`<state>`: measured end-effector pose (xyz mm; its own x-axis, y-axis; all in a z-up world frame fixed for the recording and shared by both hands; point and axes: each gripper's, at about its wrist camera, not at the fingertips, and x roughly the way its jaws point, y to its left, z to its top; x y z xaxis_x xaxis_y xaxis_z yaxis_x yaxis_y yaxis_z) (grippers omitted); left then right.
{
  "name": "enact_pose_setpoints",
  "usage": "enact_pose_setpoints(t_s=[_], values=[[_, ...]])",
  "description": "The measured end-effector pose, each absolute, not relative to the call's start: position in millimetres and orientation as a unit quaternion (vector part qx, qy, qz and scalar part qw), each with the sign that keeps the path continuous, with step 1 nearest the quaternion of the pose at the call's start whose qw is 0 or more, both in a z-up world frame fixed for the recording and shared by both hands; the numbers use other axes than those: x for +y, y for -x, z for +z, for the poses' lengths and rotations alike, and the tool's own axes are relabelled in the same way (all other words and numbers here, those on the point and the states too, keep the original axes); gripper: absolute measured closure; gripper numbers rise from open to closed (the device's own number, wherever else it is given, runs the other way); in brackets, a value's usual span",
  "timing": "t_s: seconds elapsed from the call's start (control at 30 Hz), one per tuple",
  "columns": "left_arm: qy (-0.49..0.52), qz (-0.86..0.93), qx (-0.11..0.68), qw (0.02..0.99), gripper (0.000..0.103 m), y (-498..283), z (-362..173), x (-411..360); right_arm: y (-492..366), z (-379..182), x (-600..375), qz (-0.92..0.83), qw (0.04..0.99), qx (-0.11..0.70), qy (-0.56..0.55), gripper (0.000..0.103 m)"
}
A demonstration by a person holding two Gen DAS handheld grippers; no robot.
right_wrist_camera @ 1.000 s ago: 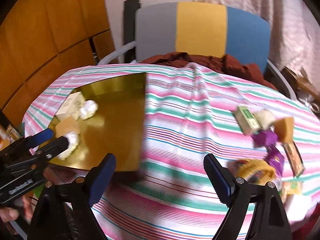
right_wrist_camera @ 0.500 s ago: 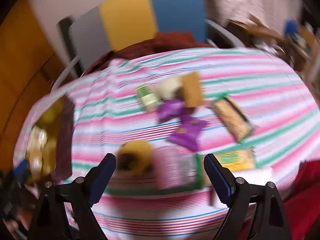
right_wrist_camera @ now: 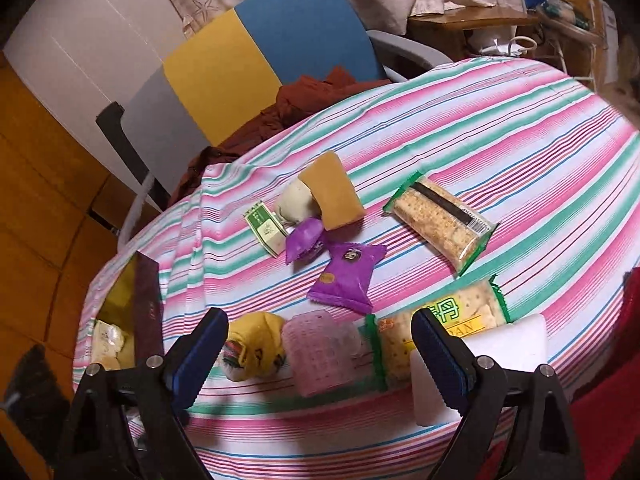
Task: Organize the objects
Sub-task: 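Move the left tool back to the pile and grasp the yellow sock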
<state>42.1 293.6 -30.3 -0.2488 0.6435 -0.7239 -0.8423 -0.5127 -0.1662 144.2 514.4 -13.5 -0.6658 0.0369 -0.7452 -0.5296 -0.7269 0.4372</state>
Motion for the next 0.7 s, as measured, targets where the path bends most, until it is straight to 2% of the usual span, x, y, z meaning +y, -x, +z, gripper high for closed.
enact_pose_setpoints(t_s=[0.37, 0.43, 0.5, 0.7], values=[[0.422, 0.755, 0.130, 0.484, 0.020, -27.5, -63.8, 350.2, -143.8, -15.7, 518.1, 0.850, 0.156, 0.342, 0.369, 0.009], [0.437, 0.744, 0.113, 0.493, 0.027, -19.8, -71.6, 352.3, -144.4, -17.3, 519.8, 0.847, 0.157, 0.345, 0.372, 0.009], [0.449, 0.743, 0.102, 0.486, 0.054, -12.9, -78.1, 348.1, -144.3, -18.6, 520.7, 0.845, 0.156, 0.349, 0.374, 0.008], [0.458, 0.740, 0.074, 0.487, 0.065, -9.5, -83.0, 312.8, -130.6, -23.0, 509.3, 0.843, 0.127, 0.317, 0.415, 0.008]])
